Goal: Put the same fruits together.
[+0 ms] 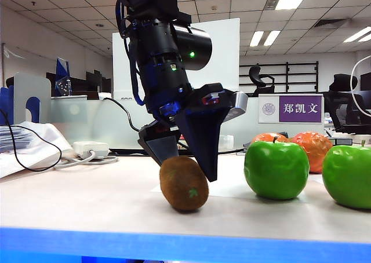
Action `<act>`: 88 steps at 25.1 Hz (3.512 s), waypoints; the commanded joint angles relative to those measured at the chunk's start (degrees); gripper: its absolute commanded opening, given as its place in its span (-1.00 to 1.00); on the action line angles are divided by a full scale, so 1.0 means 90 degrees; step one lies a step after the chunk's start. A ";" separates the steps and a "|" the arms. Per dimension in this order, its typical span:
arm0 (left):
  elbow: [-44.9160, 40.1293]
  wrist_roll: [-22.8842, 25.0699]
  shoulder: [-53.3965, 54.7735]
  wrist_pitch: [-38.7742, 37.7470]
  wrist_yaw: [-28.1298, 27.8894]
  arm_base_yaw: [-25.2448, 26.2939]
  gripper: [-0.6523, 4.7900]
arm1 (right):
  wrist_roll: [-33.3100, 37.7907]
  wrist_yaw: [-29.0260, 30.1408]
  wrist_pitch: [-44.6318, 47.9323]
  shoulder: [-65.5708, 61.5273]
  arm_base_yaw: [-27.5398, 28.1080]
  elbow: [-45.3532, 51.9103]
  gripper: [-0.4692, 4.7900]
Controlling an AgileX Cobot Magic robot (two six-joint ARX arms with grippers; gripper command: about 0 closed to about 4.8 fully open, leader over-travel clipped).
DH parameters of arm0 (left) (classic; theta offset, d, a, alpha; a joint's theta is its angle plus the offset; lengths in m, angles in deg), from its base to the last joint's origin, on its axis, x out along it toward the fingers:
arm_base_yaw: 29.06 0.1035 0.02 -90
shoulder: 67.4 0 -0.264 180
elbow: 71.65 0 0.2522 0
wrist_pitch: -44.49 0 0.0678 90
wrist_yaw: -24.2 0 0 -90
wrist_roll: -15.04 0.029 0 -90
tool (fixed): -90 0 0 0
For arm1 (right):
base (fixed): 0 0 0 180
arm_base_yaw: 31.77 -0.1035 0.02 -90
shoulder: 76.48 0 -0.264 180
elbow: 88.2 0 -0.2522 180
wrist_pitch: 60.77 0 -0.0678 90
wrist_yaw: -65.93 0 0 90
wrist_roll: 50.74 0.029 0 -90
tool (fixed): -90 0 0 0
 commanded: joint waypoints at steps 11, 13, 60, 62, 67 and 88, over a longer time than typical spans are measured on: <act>-0.0656 0.0272 -0.0029 -0.0027 -0.0117 -0.0015 0.11 | -0.0017 0.0002 0.0056 0.0007 -0.0005 -0.0041 -0.84; -0.0656 0.0289 -0.0029 0.0034 -0.0117 -0.0015 -0.70 | -0.0015 0.0002 0.0051 0.0010 -0.0007 -0.0041 -0.84; 0.5285 -0.0906 0.3570 0.5122 0.1562 0.1195 -0.78 | 0.0262 0.0121 -0.0554 -0.0899 0.0814 -0.1316 -0.84; 0.5285 -0.0903 0.3665 0.5287 0.1659 0.1195 -0.78 | 0.0270 0.0119 -0.0211 -0.0801 0.0816 -0.1316 -0.84; 0.5282 -0.0877 0.3893 0.5620 0.2008 0.1168 -0.78 | 0.0272 0.0112 0.0413 -0.0556 0.0821 -0.1316 -0.84; 0.5277 -0.1003 0.4367 0.6717 0.2543 0.1120 -0.78 | 0.0211 -0.0299 0.0585 -0.0432 0.0826 -0.1316 -0.84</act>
